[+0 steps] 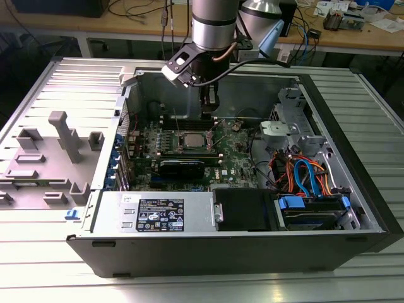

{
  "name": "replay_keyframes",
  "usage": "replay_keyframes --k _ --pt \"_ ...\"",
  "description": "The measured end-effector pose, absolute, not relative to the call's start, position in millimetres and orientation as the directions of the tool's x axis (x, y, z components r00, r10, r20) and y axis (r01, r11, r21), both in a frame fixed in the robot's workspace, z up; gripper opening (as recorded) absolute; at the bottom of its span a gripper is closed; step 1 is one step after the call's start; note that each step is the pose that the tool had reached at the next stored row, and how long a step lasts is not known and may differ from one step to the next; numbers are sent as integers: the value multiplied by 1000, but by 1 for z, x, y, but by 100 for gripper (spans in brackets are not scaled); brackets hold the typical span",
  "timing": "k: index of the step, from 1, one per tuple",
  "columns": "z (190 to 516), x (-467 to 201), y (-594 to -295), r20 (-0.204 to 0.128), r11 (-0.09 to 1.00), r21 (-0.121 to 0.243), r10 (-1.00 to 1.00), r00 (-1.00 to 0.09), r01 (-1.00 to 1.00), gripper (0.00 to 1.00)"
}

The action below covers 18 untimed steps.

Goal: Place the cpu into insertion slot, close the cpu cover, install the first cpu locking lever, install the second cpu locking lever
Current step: 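Close the cpu cover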

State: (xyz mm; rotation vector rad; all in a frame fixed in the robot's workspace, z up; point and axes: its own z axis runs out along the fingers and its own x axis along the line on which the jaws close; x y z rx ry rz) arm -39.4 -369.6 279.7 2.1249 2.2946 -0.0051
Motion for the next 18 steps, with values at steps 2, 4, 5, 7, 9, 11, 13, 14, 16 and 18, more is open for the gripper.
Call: replay_keyframes --k 2,4,5,7,9,11,13,14,16,18 --pt "280 -39 -370 -13 77 7 997 -77 997 11" --pt "280 -38 -370 -13 77 7 997 -77 997 11" --pt "280 -38 -370 -13 77 7 997 -77 997 11" --pt "280 -37 -370 -13 77 7 997 -77 997 11" --pt "280 -37 -370 -13 77 7 997 -77 997 11" --pt "280 -36 -370 -13 77 7 997 -77 997 11" --pt "280 -35 -370 -13 77 7 997 -77 997 11" --pt "280 -35 -370 -13 77 7 997 -77 997 11" --pt "280 -35 -370 -13 77 7 997 -77 997 11" --pt "280 -35 -370 -13 77 7 997 -77 997 11"
